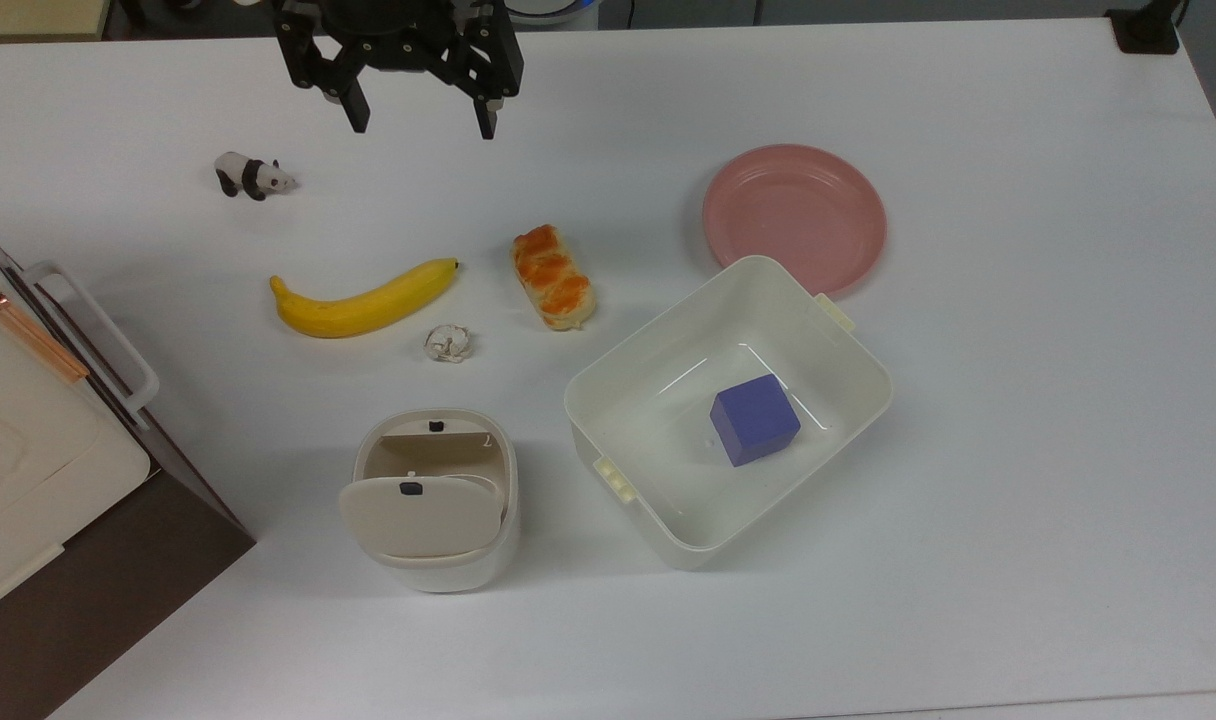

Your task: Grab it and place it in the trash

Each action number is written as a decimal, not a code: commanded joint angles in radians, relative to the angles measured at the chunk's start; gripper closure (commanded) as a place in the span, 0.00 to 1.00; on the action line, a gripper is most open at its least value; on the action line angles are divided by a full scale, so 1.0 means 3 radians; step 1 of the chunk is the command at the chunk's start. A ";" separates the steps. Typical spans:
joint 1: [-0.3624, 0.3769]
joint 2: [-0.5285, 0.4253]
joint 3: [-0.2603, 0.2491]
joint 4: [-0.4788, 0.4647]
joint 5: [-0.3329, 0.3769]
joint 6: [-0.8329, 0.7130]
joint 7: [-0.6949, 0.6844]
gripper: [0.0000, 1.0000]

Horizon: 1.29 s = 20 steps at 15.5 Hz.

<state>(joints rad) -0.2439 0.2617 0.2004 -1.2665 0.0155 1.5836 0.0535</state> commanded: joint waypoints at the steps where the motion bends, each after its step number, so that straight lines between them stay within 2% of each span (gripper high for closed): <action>1: -0.0020 -0.0059 -0.0003 -0.0027 -0.0052 -0.0089 -0.0071 0.00; 20: -0.0015 -0.0044 0.0002 -0.0038 -0.0057 -0.0048 -0.0066 0.00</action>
<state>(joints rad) -0.2468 0.2617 0.2002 -1.2665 0.0148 1.5836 0.0527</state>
